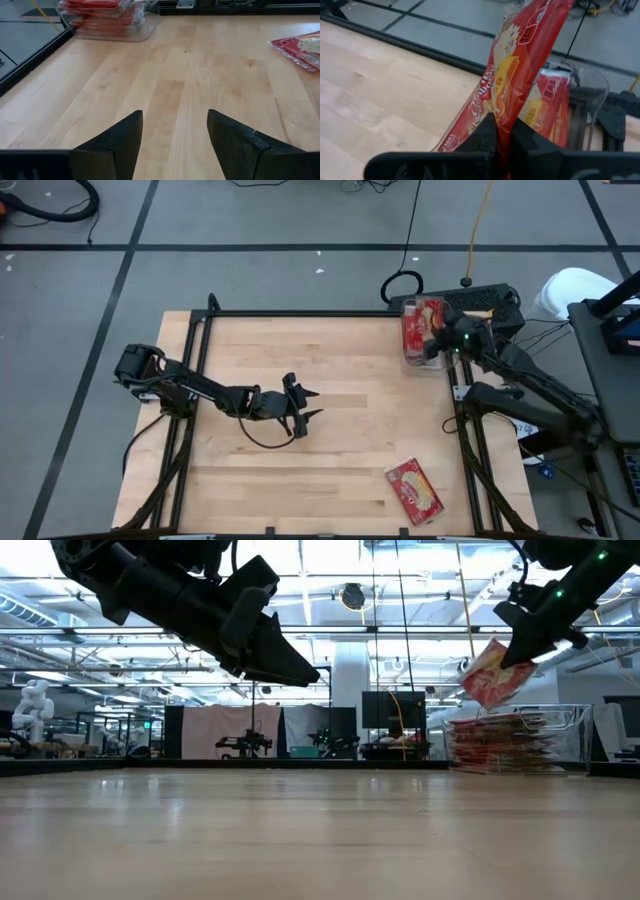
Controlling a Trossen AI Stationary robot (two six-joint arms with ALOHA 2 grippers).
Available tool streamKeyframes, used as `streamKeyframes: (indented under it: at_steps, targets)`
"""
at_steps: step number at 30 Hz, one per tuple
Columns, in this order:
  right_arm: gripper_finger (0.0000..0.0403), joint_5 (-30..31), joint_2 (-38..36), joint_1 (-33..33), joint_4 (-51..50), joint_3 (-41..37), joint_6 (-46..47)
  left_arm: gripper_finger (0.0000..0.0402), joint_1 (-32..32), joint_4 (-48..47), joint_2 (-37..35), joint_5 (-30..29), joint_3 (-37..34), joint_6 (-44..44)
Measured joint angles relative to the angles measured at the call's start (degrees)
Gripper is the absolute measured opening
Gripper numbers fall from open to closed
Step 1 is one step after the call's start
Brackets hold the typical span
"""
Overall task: Sort popcorn bags into baskets
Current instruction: Put the red popcorn bag into the transparent bin
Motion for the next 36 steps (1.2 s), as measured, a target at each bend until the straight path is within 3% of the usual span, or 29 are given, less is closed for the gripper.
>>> streamKeyframes:
  at_steps: [10, 14, 20, 36]
  targets:
    - [0.0013, -8.0, 3.1, -10.9, -0.8, 0.0, -4.7, 0.0227, -0.4, 0.0, 0.0, 0.6, 0.0, -0.7]
    - [0.0013, -8.0, 4.7, -12.9, -1.5, 0.0, -6.6, 0.0227, -0.4, 0.0, 0.0, 0.6, 0.0, -0.7]
    - [0.0020, -7.9, 6.4, -14.2, -1.4, 0.0, -8.3, 0.0227, -0.4, 0.0, 0.0, 0.6, 0.0, -0.6]
    - [0.0083, -4.5, 8.9, -14.3, 4.5, -4.2, -10.4, 0.0227, 0.1, 0.1, 0.0, 0.7, 0.0, -0.5]
